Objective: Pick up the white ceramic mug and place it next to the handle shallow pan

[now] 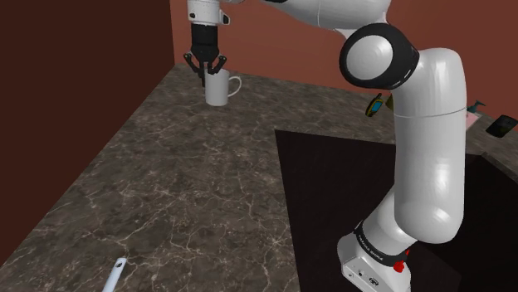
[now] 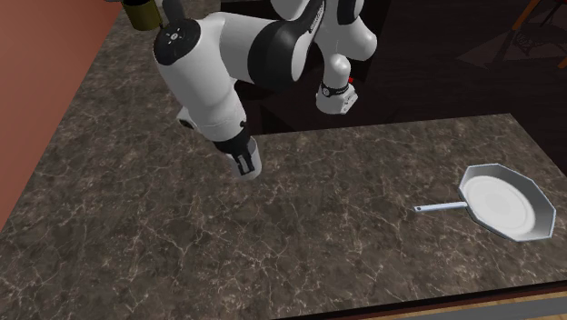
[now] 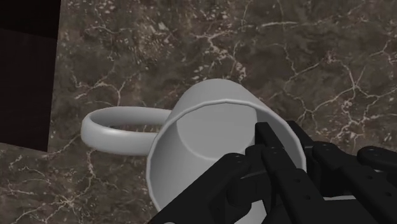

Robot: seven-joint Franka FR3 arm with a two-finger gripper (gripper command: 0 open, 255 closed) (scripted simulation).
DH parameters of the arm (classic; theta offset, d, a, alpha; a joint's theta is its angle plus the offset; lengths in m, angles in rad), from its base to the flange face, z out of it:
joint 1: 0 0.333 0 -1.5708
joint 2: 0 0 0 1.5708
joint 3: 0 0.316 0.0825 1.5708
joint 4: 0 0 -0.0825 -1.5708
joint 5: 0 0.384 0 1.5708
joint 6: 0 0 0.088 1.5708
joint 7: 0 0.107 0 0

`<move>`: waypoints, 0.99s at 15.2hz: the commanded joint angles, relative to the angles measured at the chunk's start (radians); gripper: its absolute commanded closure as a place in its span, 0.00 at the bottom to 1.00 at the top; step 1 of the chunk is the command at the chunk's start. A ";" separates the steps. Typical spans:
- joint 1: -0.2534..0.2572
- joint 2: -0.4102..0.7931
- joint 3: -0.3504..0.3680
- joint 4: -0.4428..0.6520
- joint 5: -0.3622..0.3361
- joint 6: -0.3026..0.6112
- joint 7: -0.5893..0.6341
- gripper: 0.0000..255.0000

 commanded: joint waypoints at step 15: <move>0.075 -0.399 0.073 -0.552 0.075 0.171 0.158 1.00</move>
